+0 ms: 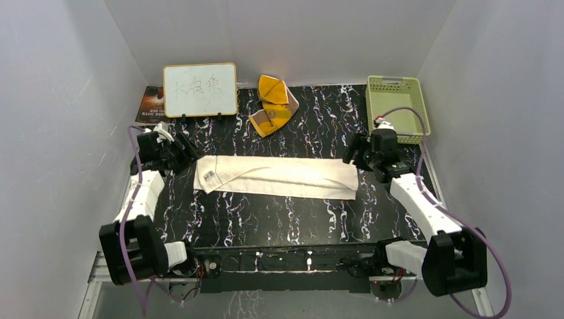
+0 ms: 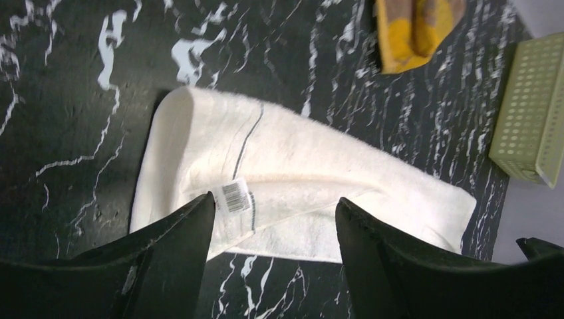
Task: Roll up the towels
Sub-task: Fold the towel at the center of the board.
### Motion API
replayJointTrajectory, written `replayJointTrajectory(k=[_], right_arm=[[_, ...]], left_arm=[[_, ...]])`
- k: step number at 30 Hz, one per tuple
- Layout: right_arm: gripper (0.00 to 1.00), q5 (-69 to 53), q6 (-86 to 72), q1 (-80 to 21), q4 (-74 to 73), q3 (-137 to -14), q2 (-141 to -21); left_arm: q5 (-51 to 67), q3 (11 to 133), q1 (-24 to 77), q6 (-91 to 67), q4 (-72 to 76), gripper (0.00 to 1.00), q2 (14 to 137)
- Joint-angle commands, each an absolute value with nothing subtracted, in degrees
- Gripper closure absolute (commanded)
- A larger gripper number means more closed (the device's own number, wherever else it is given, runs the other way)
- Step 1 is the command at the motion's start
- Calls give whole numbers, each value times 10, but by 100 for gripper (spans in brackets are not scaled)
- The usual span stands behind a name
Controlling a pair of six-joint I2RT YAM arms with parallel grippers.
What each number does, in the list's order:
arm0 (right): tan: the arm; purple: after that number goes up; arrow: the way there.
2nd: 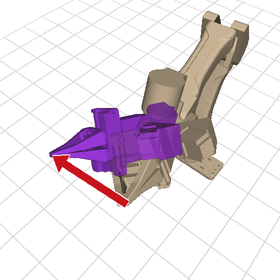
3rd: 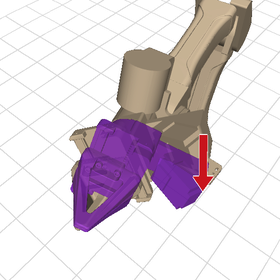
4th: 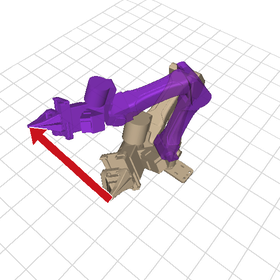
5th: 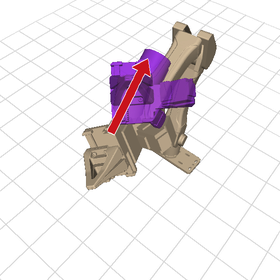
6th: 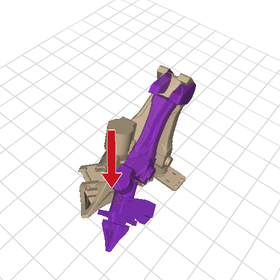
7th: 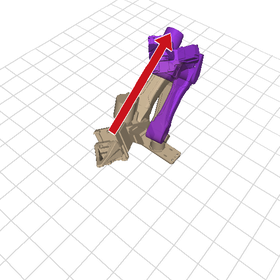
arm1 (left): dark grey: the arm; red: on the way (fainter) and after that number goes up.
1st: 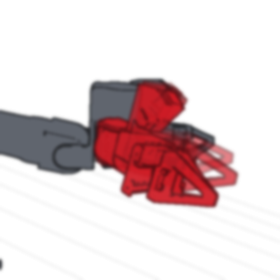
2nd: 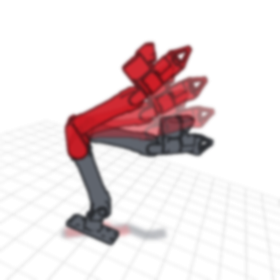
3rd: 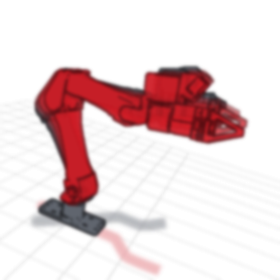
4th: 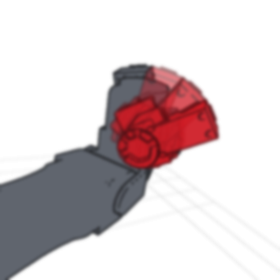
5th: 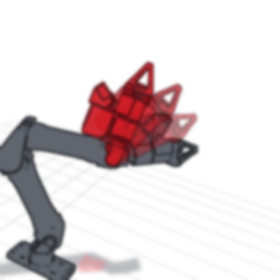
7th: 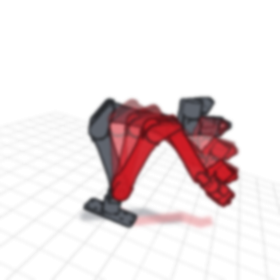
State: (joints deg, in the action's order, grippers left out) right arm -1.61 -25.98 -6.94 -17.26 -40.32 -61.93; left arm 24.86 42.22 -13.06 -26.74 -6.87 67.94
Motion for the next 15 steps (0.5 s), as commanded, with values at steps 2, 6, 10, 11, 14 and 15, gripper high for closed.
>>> replayJointTrajectory(k=[2, 6, 10, 11, 14, 15], right_arm=[[32, -3, -216, -133, -208, -463, -682], [32, -22, -217, -146, -196, -450, -690], [31, -34, -210, -148, -189, -443, -698], [31, -37, -206, -148, -188, -442, -702], [31, -42, -200, -148, -187, -440, -709], [30, -43, -198, -148, -186, -439, -711]], left_arm=[[242, 457, -135, -268, -231, 37, 756], [207, 444, -135, -257, -221, 36, 771], [214, 447, -135, -215, -168, 35, 779], [217, 454, -135, -202, -158, 35, 788], [225, 489, -135, -162, -168, 36, 836], [222, 502, -135, -153, -175, 36, 853]])
